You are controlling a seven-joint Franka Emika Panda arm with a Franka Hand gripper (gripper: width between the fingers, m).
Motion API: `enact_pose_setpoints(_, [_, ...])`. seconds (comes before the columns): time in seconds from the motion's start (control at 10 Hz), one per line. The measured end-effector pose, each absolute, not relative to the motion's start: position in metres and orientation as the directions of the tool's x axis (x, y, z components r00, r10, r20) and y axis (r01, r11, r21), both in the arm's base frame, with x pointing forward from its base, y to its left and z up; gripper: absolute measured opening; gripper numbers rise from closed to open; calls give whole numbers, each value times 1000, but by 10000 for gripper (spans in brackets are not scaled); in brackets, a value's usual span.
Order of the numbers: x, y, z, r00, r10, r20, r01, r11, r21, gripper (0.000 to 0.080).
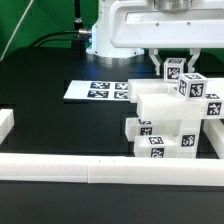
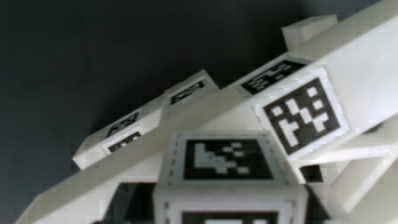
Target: Assemble chair
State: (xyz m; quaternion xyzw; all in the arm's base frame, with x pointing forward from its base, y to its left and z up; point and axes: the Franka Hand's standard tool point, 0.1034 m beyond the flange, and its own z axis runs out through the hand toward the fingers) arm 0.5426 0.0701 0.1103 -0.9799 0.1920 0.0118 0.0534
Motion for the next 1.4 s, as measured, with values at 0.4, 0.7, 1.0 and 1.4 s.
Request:
enact_pose_setpoints(0.4, [542,72,110,793,-605,-72,-609,-788,-89,269])
enact_pose_setpoints(0.7, [542,74,110,665,-741,-93,-747,-660,-78,269])
enact_pose_setpoints(1.0, [542,77,109,543,-833,-110,-840,-538,-67,269])
enact_pose_setpoints(1.4, [541,82,109,296,-945,-135,-955,-294,-38,269])
